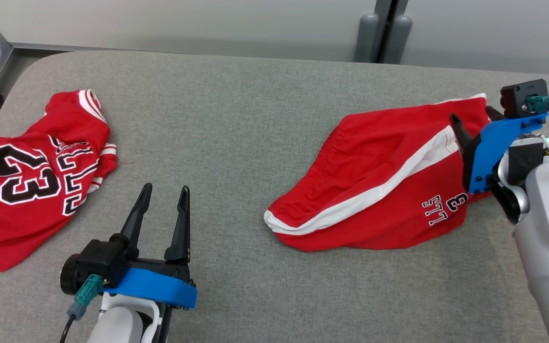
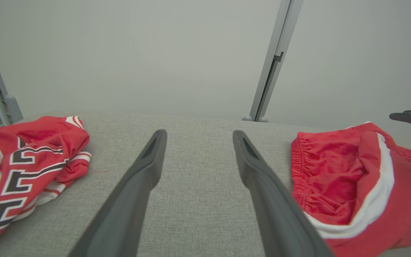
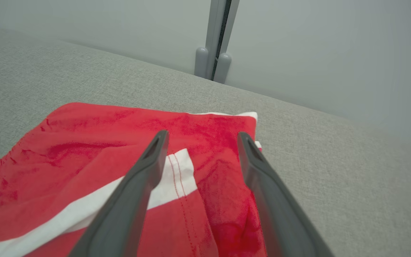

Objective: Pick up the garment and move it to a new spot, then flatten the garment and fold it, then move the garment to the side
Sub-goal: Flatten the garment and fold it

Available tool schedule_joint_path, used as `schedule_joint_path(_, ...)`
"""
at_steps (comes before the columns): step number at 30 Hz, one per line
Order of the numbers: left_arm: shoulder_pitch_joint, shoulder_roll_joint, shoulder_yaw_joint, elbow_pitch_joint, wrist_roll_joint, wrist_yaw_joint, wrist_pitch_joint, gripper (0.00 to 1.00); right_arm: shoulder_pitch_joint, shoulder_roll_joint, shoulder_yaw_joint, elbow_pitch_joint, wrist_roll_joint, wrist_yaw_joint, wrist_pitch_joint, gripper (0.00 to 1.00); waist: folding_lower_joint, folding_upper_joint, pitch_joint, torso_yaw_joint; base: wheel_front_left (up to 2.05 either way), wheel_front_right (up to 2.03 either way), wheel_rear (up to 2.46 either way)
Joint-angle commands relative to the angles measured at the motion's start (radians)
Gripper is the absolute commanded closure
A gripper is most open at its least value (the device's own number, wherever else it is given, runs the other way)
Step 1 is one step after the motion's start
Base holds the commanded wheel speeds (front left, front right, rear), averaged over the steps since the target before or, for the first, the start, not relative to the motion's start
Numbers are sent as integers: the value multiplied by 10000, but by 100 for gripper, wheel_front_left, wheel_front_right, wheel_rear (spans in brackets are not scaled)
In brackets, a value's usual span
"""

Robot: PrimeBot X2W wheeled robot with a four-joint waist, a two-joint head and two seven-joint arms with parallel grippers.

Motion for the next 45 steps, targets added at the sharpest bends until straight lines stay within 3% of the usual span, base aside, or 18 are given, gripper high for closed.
schedule_joint_path(1,-34,-37,36,-12,51,-41,-47,0,-91,-174,6,44,-29,1,175,0,-1,0,-28,15,0,0,0)
schedule_joint_path(9,-52,-118,219,-78,160,-68,-47,0,-23,-97,724,-577,800,1,1573,0,-1,0,96,-55,0,0,0)
schedule_joint_path(19,-612,-158,-163,-52,213,-121,-47,0,-314,18,745,-10,1268,1,2189,0,-1,0,703,146,0,0,0)
schedule_joint_path(20,-624,-158,-175,-36,207,-122,-47,0,-310,-6,832,-35,1334,1,2155,76,-1,0,713,135,0,0,0)
schedule_joint_path(21,-635,-154,-177,-31,196,-124,-47,0,-278,-24,967,-107,1401,1,2100,100,-1,0,712,110,0,0,0)
schedule_joint_path(31,-229,-63,135,175,96,-122,-47,0,1020,-223,1256,-1400,1901,1,921,100,-1,0,72,-496,0,0,0)
schedule_joint_path(37,129,-10,439,142,101,-117,-47,0,3079,97,207,-3267,2074,1,173,100,-1,0,-336,-933,0,0,0)
schedule_joint_path(42,384,27,726,67,117,-51,-47,0,5017,881,-975,-4943,1705,3,-196,100,-1,0,-522,-1240,0,0,0)
schedule_joint_path(43,444,23,775,58,127,-34,-47,0,5312,1033,-1156,-5269,1614,3,-302,79,-1,0,-545,-1287,0,0,0)
schedule_joint_path(44,506,25,841,60,133,-23,-47,0,5559,1161,-1257,-5584,1498,3,-442,0,-1,0,-570,-1346,0,0,0)
schedule_joint_path(45,560,24,899,64,140,1,-47,0,5809,1287,-1373,-5830,1415,1,-601,0,-1,0,-600,-1403,0,0,0)
